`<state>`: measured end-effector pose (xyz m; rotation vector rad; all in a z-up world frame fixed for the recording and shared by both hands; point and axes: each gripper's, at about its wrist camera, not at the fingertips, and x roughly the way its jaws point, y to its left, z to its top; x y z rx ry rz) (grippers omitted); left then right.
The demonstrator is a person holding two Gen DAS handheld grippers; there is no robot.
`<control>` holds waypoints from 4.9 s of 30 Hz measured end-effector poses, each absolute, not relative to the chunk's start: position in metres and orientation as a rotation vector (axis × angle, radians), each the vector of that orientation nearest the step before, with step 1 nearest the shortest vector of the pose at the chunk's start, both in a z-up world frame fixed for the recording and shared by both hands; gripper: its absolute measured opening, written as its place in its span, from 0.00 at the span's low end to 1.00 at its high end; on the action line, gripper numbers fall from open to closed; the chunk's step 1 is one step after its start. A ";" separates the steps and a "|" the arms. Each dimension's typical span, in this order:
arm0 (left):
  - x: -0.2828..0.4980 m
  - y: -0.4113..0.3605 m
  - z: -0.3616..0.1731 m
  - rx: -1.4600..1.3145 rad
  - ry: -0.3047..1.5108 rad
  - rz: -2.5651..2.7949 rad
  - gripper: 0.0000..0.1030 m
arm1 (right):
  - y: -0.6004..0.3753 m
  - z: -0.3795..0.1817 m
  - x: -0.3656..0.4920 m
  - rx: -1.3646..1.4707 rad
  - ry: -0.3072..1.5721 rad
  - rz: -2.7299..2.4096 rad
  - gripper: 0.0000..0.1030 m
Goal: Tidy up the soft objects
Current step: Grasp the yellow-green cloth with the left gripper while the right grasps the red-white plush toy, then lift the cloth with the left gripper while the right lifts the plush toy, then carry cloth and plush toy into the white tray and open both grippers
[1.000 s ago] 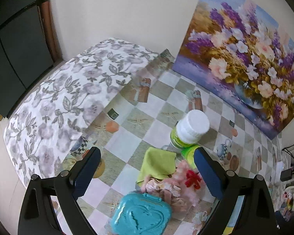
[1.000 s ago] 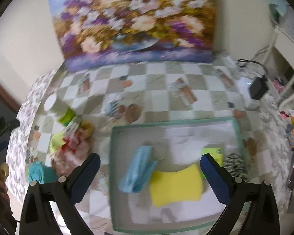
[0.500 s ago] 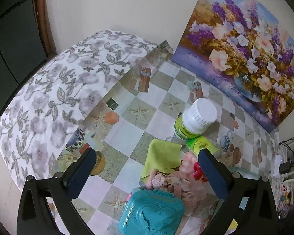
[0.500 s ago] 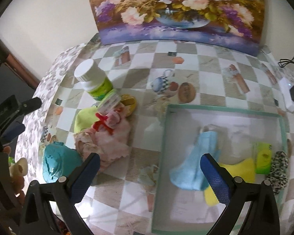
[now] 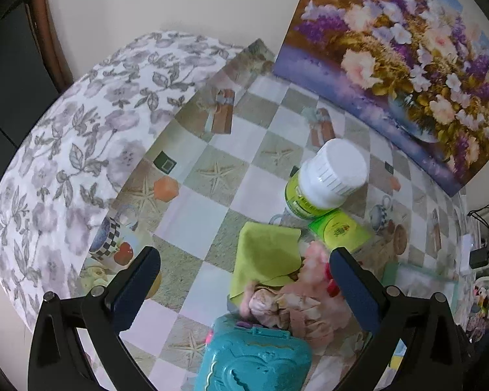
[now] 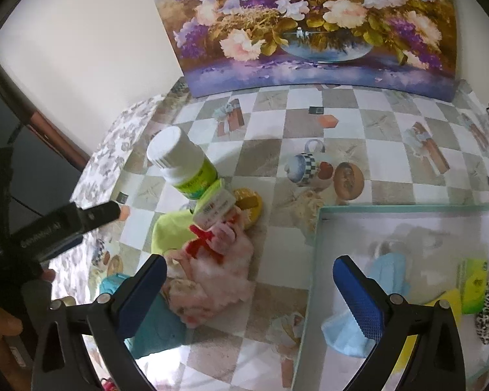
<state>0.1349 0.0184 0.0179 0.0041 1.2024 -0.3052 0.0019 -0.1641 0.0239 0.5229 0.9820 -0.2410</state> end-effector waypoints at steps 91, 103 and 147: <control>0.119 0.013 0.101 -0.003 1.150 -0.524 0.04 | -0.171 0.081 -0.032 0.505 0.850 -0.220 0.36; 0.039 -0.029 0.158 -0.009 1.006 -0.730 0.04 | -0.203 0.121 -0.110 0.514 0.793 -0.412 0.36; -0.087 -0.150 0.003 0.313 1.322 -0.885 0.04 | -0.289 0.035 -0.219 0.688 1.033 -0.780 0.39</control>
